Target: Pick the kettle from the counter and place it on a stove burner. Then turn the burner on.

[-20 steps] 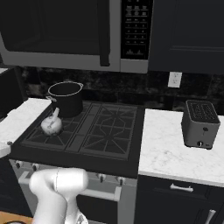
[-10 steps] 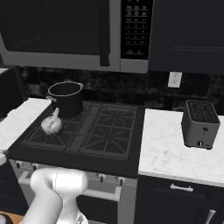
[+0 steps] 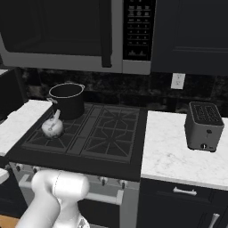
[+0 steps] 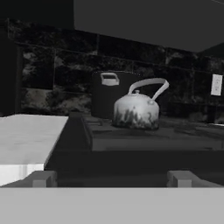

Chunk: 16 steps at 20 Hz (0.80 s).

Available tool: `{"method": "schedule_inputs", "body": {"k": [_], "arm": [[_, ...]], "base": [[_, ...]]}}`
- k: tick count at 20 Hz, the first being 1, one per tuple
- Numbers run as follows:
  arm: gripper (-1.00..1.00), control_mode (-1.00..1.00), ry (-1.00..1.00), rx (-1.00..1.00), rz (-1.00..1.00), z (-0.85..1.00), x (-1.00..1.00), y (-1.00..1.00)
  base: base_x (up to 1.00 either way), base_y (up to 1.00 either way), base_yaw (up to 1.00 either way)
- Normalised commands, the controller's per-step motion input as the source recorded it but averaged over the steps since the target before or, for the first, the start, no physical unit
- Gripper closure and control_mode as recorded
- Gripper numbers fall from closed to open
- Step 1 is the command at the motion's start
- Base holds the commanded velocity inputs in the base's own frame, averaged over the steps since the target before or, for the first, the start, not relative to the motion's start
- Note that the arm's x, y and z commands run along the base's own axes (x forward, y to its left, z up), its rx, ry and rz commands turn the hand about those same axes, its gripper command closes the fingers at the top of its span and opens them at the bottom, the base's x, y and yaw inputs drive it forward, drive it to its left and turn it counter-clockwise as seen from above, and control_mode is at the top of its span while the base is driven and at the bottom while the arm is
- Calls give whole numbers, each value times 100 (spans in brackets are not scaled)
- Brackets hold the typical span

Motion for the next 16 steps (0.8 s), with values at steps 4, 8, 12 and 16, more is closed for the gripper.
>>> {"method": "schedule_inputs", "body": {"k": [4, 8, 12, 16], "arm": [[-100, -100, -10, 2, 0, -57, -8, 0], [-100, -100, -11, 4, 0, -41, -1, 0], [-100, -100, -13, 2, 0, -23, 3, -2], [-100, -100, -3, 0, 0, -13, 10, 0]], "base": [[0, 0, 0], [0, 0, 0], [0, 0, 0], [0, 0, 0]]}}
